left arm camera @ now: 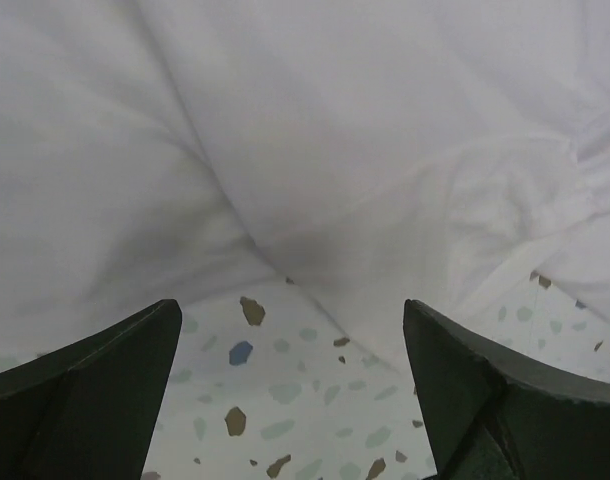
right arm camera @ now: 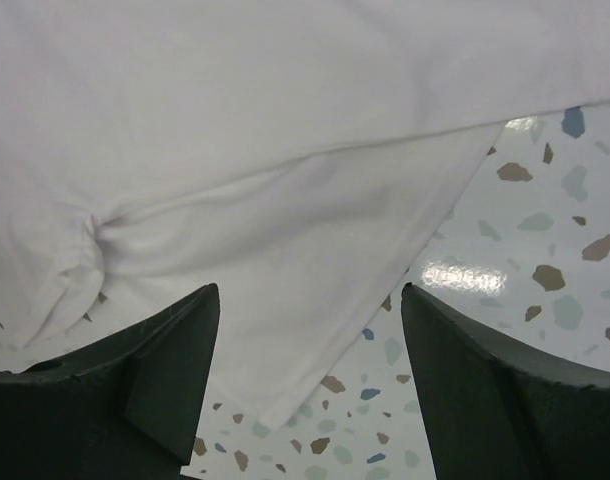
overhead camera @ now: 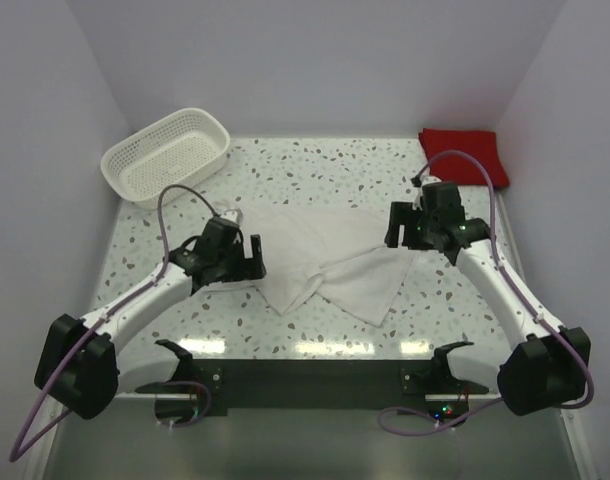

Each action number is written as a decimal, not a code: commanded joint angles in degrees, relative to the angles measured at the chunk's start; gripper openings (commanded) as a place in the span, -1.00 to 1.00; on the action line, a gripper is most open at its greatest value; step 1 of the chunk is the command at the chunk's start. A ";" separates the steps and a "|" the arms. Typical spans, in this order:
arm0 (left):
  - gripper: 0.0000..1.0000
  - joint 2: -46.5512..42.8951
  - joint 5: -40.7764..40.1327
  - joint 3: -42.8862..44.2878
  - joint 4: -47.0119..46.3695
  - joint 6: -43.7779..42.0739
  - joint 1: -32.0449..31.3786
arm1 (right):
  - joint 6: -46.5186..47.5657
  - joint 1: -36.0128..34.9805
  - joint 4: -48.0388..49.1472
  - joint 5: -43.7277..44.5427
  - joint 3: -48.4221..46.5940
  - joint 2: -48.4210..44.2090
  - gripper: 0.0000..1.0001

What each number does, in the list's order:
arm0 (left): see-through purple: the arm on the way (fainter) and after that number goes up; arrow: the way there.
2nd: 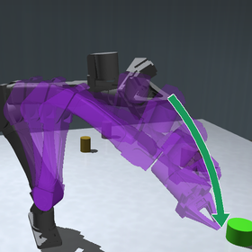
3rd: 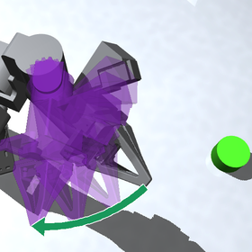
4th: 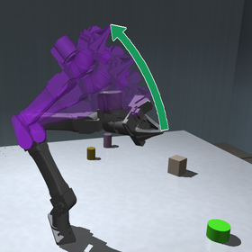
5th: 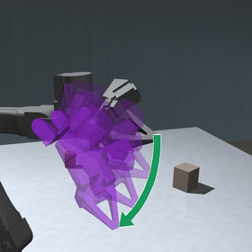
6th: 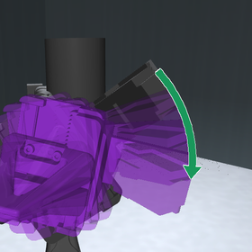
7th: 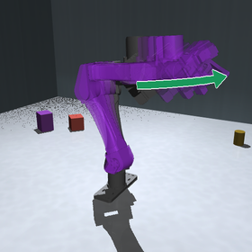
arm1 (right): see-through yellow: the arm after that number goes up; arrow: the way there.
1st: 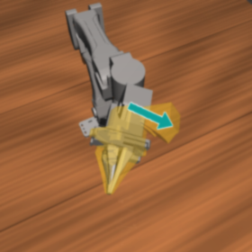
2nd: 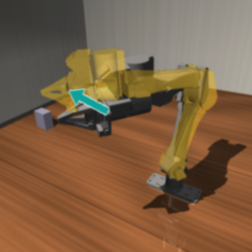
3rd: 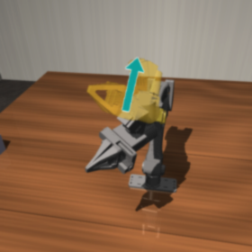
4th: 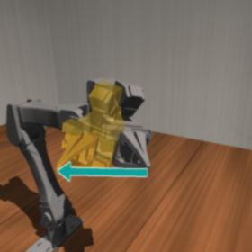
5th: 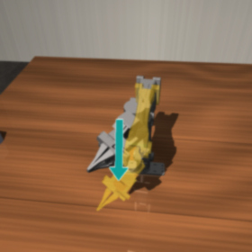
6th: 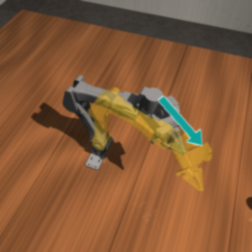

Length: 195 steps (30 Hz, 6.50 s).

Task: Fold and stack the t-shirts
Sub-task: Flatten the tshirt out

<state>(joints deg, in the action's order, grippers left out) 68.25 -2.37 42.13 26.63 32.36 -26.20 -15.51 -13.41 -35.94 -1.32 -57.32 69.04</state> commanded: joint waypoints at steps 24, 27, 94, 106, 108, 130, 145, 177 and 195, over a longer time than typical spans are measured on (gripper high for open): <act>0.21 11.81 -8.09 -1.26 -2.29 21.33 -22.22 | -2.42 -6.10 8.87 -7.12 12.76 -4.43 0.58; 0.21 12.87 -8.26 -1.61 -1.94 22.65 -23.37 | -2.51 -6.10 9.66 -7.38 13.55 -4.52 0.58; -1.00 18.68 -17.58 4.72 14.41 57.82 -29.97 | -1.80 -6.10 14.06 -11.07 18.30 -7.78 0.62; -1.00 9.72 -24.08 8.76 17.93 41.40 -28.91 | -6.37 -1.81 5.71 7.21 5.65 1.35 0.56; -1.00 7.88 -24.69 8.32 17.84 39.72 -28.82 | -6.47 -0.13 6.32 9.93 3.98 3.03 0.54; -1.00 -0.75 -22.77 1.29 7.91 32.42 -28.65 | -18.41 18.51 16.61 9.67 -7.37 29.48 0.05; -1.00 -1.45 -22.94 -0.03 7.21 32.24 -28.65 | -21.76 19.03 19.51 11.78 -6.31 33.88 -0.15; -1.00 -2.42 -23.03 -1.08 6.77 32.59 -28.65 | -20.97 19.21 16.52 12.40 -5.43 31.95 -0.12; -1.00 -2.33 -22.94 -1.00 6.68 32.77 -28.65 | -20.97 19.21 17.40 13.72 -4.03 36.34 -0.17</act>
<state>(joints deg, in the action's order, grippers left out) 66.76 -24.25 41.34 34.79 65.34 -55.13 -36.42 5.61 -19.18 10.41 -61.80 102.80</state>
